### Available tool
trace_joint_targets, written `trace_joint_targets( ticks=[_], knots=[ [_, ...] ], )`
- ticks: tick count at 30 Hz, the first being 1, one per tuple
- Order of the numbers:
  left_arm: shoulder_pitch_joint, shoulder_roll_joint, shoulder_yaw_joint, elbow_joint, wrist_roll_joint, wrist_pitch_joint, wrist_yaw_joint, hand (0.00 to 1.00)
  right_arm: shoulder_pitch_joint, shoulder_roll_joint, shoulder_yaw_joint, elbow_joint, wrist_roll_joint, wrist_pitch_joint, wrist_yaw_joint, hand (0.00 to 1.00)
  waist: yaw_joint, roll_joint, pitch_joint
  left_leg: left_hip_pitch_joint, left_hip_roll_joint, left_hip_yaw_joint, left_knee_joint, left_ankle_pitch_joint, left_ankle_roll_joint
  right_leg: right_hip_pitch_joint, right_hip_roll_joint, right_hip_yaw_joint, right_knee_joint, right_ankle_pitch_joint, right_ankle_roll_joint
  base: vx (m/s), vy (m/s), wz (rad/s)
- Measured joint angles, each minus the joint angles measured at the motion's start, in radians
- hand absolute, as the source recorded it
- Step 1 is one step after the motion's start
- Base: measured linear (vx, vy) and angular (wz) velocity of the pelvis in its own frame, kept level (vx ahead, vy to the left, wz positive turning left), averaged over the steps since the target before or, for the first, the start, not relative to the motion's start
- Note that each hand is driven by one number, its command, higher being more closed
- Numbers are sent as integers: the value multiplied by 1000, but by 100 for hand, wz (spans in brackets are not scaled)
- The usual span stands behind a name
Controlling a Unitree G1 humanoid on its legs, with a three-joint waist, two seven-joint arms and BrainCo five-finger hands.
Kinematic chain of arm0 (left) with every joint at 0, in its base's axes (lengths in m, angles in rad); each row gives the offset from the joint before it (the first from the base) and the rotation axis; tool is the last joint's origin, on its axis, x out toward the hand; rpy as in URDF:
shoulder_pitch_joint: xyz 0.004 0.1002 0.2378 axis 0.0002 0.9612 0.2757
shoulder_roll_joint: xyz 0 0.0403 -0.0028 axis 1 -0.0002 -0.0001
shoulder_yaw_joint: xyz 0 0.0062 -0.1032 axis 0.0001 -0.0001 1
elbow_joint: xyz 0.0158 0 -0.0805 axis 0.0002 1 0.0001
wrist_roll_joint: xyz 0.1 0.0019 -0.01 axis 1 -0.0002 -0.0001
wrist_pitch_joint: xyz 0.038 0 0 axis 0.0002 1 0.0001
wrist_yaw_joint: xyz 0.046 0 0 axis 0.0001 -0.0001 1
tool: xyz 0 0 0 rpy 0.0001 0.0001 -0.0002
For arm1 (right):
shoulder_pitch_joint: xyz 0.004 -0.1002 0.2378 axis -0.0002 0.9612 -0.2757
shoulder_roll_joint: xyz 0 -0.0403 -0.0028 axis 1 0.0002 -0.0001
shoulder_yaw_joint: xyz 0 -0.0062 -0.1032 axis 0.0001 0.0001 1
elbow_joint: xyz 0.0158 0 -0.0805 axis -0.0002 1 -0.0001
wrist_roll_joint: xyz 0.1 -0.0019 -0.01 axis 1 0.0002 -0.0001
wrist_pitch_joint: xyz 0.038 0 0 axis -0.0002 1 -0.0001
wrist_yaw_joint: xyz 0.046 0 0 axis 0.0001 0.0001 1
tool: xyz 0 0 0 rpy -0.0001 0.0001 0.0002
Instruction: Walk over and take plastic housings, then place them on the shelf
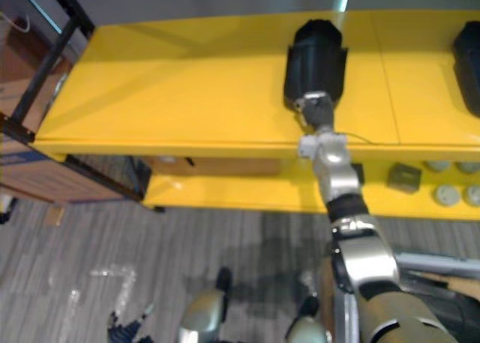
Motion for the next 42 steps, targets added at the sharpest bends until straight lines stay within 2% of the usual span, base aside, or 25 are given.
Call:
trace_joint_targets(
  ticks=[2, 5, 7, 9, 11, 12, 13, 15, 18, 21, 24, 26, 28, 30, 31, 35, 36, 39, 42],
  knots=[
    [-1, 0, 0, 2, 0, -1, -14, 0, 17, 1, 2, -52, 0, -12, 32, 0, -1, 0, 0, 14, 3, 7, -18, 7, -2, 0, 4, 7, -3, 0, 0, 13, -13, -7],
    [-2, -1, 1, 6, 1, -3, -24, 0, 117, 5, 9, -278, -1, -35, 33, 0, -2, -3, -1, 28, 13, 27, -31, 7, -3, 0, 11, 20, -11, 0, -1, 24, -18, -16],
    [0, 0, 6, 7, 3, -5, -26, 0, 219, 21, 11, -432, -4, -37, 34, 0, -18, -14, -7, 46, 16, 38, -48, 8, -5, 7, 16, 29, -21, 1, -1, 45, -21, -19],
    [3, 1, 19, 6, 10, -28, -28, 0, 390, 68, 12, -608, -29, -38, 31, 0, -37, -52, -25, 66, 30, 67, -66, 6, -8, 13, 30, 50, -44, 5, -3, 73, -26, -28],
    [3, 1, 31, 0, 18, -41, -32, 0, 491, 85, 12, -681, -46, -38, 30, 0, -54, -85, -43, 76, 39, 84, -80, 5, -10, 13, 41, 65, -60, 11, -5, 77, -24, -31],
    [2, 2, 39, -2, 46, -45, -32, 0, 585, 87, 8, -751, -45, -41, 27, 0, -60, -115, -61, 88, 45, 110, -81, -2, -19, 14, 52, 84, -76, 17, -8, 73, -7, -41],
    [2, 2, 42, -2, 49, -47, -32, 0, 637, 88, 4, -793, -44, -48, 27, 0, -74, -131, -72, 91, 48, 118, -81, -6, -21, 14, 57, 97, -85, 20, -9, 71, -2, -41],
    [-6, 0, 43, -2, 48, -48, -28, 0, 747, 91, -27, -886, -45, -75, 26, 0, -96, -157, -93, 108, 58, 155, -81, -17, -25, 15, 68, 125, -101, 29, -11, 66, -5, -43],
    [-15, 1, 44, -1, 47, -49, -13, 0, 861, 93, -67, -935, -40, -94, 8, 0, -128, -173, -122, 124, 69, 193, -80, -28, -29, 14, 78, 158, -118, 38, -10, 30, -3, -37],
    [-31, -7, 43, -1, 47, -49, -12, 0, 977, 104, -115, -938, -26, -109, -33, 0, -146, -166, -146, 140, 72, 223, -81, -36, -29, 15, 84, 188, -133, 50, -11, 10, 6, -31],
    [-39, -11, 43, 1, 49, -47, -13, 0, 1073, 138, -176, -932, -29, -140, -106, 0, -165, -152, -165, 160, 76, 260, -83, -42, -31, 15, 90, 217, -144, 60, -12, -18, 6, -34],
    [-37, -10, 40, 3, 68, -42, -26, 0, 1146, 159, -227, -917, -107, -166, -168, 0, -185, -142, -186, 176, 78, 281, -93, -42, -32, 15, 92, 237, -143, 60, -11, -19, 20, -25],
    [-35, -4, 28, 3, 133, -40, -46, 0, 1184, 163, -247, -882, -122, -174, -193, 0, -193, -137, -194, 194, 79, 305, -99, -42, -32, 15, 94, 251, -142, 61, -12, -22, 12, -31],
    [-36, 0, -7, 3, 171, -39, -64, 0, 1215, 175, -267, -827, -125, -191, -218, 0, -195, -131, -201, 214, 79, 332, -113, -42, -32, 12, 96, 274, -144, 66, -10, -31, 13, -41],
    [-37, 2, -41, 1, 208, -40, -83, 0, 1239, 190, -280, -802, -130, -194, -247, 0, -208, -130, -203, 227, 78, 352, -117, -42, -32, 10, 96, 292, -144, 70, -8, -26, 11, -30],
    [-37, 5, -94, -4, 243, -38, -120, 0, 1273, 218, -288, -791, -123, -229, -282, 0, -223, -128, -211, 229, 76, 393, -120, -42, -32, -16, 99, 331, -148, 83, -9, -36, 17, -38],
    [-38, 9, -135, -11, 245, -37, -141, 0, 1290, 234, -297, -791, -124, -245, -303, 0, -241, -133, -211, 234, 78, 421, -121, -45, -35, -26, 110, 358, -161, 95, -7, -24, -5, -52],
    [-59, 31, -233, -17, 271, -29, -187, 0, 1323, 241, -320, -827, -124, -260, -355, 0, -252, -142, -215, 245, 86, 489, -113, -63, -44, -47, 129, 423, -184, 117, -7, -20, 3, -63],
    [-108, 42, -331, -23, 280, 1, -220, 0, 1338, 242, -353, -869, -121, -274, -378, 0, -291, -154, -212, 261, 86, 555, -109, -71, -50, -72, 145, 485, -193, 136, -9, 10, 4, -60]
  ],
)
